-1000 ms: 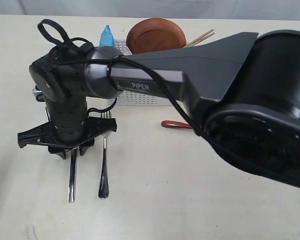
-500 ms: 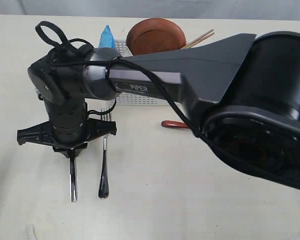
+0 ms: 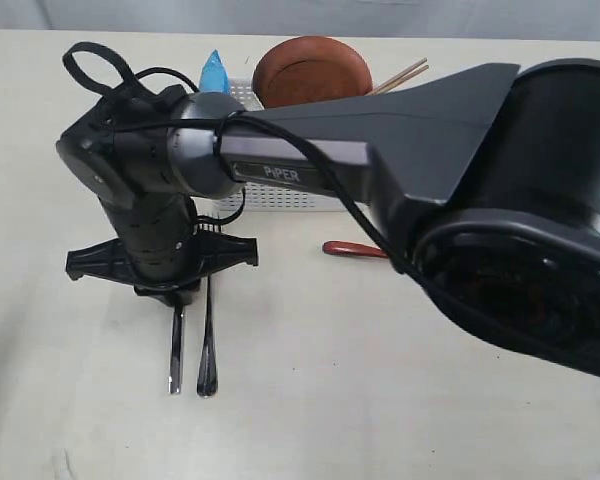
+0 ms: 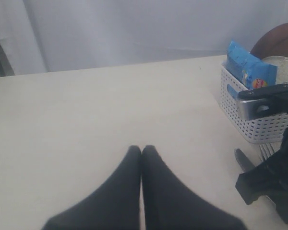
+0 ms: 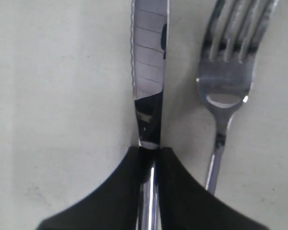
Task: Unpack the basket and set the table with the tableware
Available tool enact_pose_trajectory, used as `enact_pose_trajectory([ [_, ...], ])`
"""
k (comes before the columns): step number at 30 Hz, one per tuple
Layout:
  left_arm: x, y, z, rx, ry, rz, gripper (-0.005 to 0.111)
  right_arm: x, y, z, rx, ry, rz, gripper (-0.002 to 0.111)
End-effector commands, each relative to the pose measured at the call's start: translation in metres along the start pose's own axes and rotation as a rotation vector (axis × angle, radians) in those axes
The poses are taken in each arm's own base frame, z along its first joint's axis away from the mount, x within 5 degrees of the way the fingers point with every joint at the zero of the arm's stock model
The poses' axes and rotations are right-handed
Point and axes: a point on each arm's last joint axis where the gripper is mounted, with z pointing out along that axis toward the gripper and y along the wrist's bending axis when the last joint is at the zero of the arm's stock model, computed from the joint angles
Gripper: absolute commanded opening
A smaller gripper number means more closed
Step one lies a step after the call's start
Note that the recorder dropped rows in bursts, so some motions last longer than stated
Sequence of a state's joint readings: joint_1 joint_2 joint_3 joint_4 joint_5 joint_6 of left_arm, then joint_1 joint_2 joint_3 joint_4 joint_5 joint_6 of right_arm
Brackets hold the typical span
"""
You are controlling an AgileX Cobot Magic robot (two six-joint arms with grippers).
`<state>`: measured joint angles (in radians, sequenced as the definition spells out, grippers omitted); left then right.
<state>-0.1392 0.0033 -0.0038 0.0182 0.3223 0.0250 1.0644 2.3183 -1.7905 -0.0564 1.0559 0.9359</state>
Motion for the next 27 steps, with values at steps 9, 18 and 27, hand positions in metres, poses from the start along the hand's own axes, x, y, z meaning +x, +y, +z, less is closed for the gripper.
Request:
enact_pose_trajectory([
  [9, 0.0009, 0.0001, 0.0001, -0.002, -0.001, 0.008, 0.000, 0.0063, -0.0109, 0.0062, -0.041, -0.010, 0.081, 0.000],
  [18, 0.0009, 0.0001, 0.0001, -0.002, -0.001, 0.008, 0.000, 0.0044, -0.0104, 0.0062, -0.062, -0.012, 0.078, 0.000],
  [27, 0.0009, 0.0001, 0.0001, -0.002, -0.001, 0.008, 0.000, 0.0067, -0.0126, 0.0063, -0.046, 0.025, 0.062, 0.000],
])
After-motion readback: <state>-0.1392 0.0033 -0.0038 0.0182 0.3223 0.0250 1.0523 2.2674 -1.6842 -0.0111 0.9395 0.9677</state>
